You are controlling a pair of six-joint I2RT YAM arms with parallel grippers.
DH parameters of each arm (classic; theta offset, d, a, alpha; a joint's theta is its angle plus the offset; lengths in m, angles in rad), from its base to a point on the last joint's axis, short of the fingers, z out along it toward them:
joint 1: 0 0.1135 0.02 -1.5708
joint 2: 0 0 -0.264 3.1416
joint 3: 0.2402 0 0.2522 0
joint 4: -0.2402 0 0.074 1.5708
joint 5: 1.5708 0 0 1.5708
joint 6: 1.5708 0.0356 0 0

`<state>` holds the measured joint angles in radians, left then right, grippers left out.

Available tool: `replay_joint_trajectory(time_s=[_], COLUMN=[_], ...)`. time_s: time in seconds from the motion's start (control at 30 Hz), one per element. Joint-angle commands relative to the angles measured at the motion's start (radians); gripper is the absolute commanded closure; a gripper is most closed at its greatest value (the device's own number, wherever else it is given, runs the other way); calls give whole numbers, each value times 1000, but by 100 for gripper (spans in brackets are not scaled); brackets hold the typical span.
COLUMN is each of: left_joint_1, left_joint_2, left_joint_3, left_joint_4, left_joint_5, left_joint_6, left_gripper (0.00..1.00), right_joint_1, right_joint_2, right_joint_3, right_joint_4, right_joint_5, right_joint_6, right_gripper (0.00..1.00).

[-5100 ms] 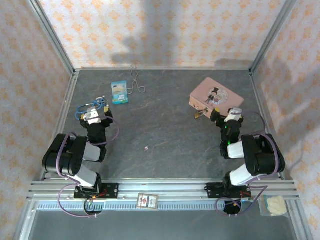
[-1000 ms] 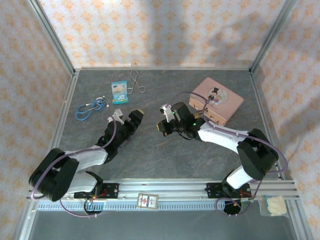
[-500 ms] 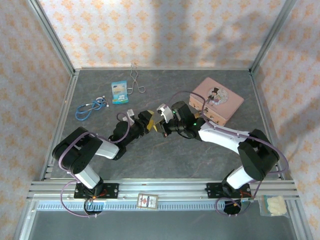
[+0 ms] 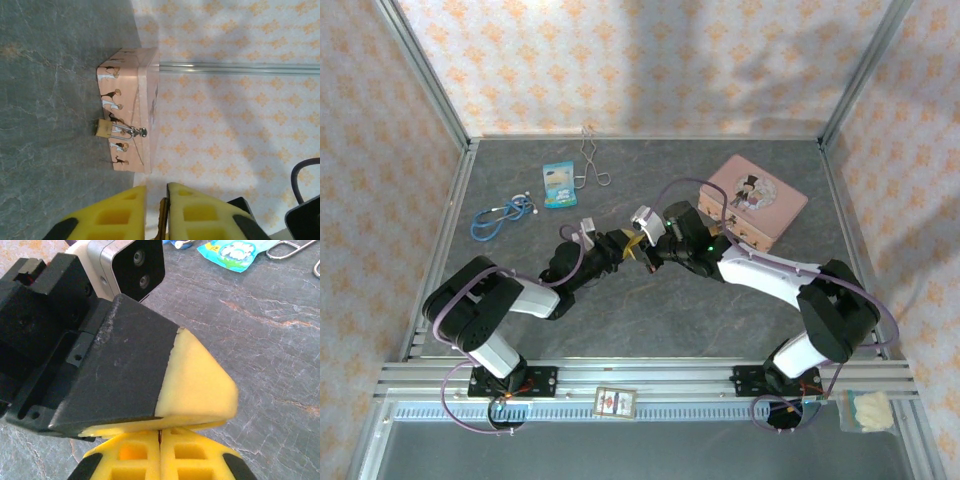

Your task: Unlock a padlock with a key

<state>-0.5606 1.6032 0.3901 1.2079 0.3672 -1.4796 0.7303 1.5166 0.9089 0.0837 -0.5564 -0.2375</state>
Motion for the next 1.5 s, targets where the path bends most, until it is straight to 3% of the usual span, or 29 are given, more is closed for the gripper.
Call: replay_joint_trajectory(time_s=[0.0, 0.1, 0.23, 0.37, 0.43, 0.5, 0.73, 0.93, 1.03, 1.27, 1.47], left_joint_1=[-9, -8, -9, -9, -8, -8, -9, -9, -7, -8, -9], left_joint_2=[-46, -69, -110, -178, -222, -269, -352, -348, -325, -258, -240], left_joint_3=[14, 17, 22, 36, 30, 22, 16, -21, -13, 36, 26], left_joint_4=[-34, -93, -180, -304, -330, -341, -328, -195, -175, -150, -84], left_joint_5=[14, -8, -50, -116, -158, -191, -219, -199, -177, -58, -37], left_joint_6=[41, 81, 148, 270, 347, 426, 520, 501, 454, 344, 309], left_gripper=[93, 100, 100, 100, 100, 100, 100, 100, 100, 100, 100], right_joint_1=[0, 0, -2, -55, -89, -117, -133, -123, -102, -75, -80], right_joint_2=[-26, -35, -53, -117, -160, -189, -147, -79, -60, -29, 22], right_joint_3=[1, 3, 15, -8, -40, -65, -141, -257, -262, -183, -150], right_joint_4=[25, 4, -33, 11, 67, 113, 332, 760, 797, 646, 630], right_joint_5=[34, 36, 47, 29, 38, 64, -106, -309, -333, -316, -316], right_joint_6=[-25, -42, -50, 47, 122, 223, 572, 801, 754, 572, 566], right_gripper=[100, 100, 98, 58, 48, 44, 45, 48, 52, 54, 55])
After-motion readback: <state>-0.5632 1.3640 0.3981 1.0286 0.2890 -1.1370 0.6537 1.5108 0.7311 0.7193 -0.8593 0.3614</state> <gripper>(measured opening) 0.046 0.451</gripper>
